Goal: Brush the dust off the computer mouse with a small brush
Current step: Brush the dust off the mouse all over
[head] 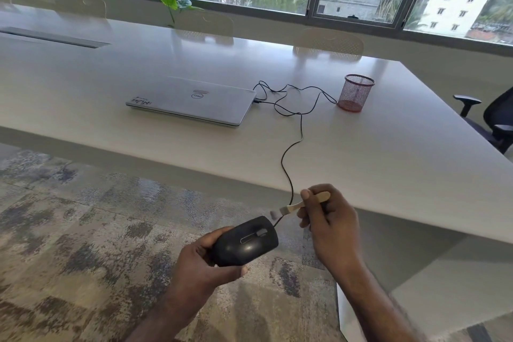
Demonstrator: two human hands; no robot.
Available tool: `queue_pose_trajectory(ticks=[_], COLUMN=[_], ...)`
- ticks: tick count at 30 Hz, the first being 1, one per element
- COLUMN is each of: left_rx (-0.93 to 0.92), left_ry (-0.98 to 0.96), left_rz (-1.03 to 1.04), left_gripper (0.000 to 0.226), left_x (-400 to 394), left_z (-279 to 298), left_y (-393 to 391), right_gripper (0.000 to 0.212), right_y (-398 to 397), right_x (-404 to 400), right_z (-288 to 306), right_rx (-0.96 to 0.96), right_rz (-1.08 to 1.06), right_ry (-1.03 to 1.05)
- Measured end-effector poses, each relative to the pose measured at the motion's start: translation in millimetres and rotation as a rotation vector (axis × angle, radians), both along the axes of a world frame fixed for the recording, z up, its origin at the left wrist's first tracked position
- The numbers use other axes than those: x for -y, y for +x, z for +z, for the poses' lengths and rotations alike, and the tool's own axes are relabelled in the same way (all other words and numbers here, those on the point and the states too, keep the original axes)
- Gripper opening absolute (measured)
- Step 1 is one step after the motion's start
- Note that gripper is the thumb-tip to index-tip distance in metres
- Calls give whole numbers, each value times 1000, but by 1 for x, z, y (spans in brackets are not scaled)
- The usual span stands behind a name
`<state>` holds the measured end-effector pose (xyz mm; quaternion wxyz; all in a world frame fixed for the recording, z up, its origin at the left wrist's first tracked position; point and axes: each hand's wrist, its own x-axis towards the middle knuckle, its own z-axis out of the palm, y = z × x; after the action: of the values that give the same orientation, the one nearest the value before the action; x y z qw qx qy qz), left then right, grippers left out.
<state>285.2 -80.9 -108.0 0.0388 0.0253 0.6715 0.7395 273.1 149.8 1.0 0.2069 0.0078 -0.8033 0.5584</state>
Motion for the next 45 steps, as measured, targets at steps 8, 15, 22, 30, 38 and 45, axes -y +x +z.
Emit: queue_pose_trajectory(ticks=[8, 15, 22, 30, 38, 45], left_rx=[-7, -23, -41, -68, -72, -95], left_ry=[7, -7, 4, -7, -20, -36], left_rz=[16, 26, 55, 40, 77, 121], left_gripper=[74, 70, 67, 67, 75, 70], left_x=[-6, -11, -18, -21, -27, -31], left_z=[8, 14, 23, 30, 29, 32], left_y=[0, -2, -6, -7, -8, -4], right_gripper=[20, 16, 14, 14, 18, 24], right_y=[3, 13, 20, 21, 39, 45], right_x=[2, -3, -5, -13, 13, 20], right_z=[-2, 4, 1, 1, -3, -2], right_rx=[9, -95, -90, -187, -255, -301], right_rz=[132, 64, 65, -42, 86, 62], right_ry=[-97, -77, -17, 54, 153, 82])
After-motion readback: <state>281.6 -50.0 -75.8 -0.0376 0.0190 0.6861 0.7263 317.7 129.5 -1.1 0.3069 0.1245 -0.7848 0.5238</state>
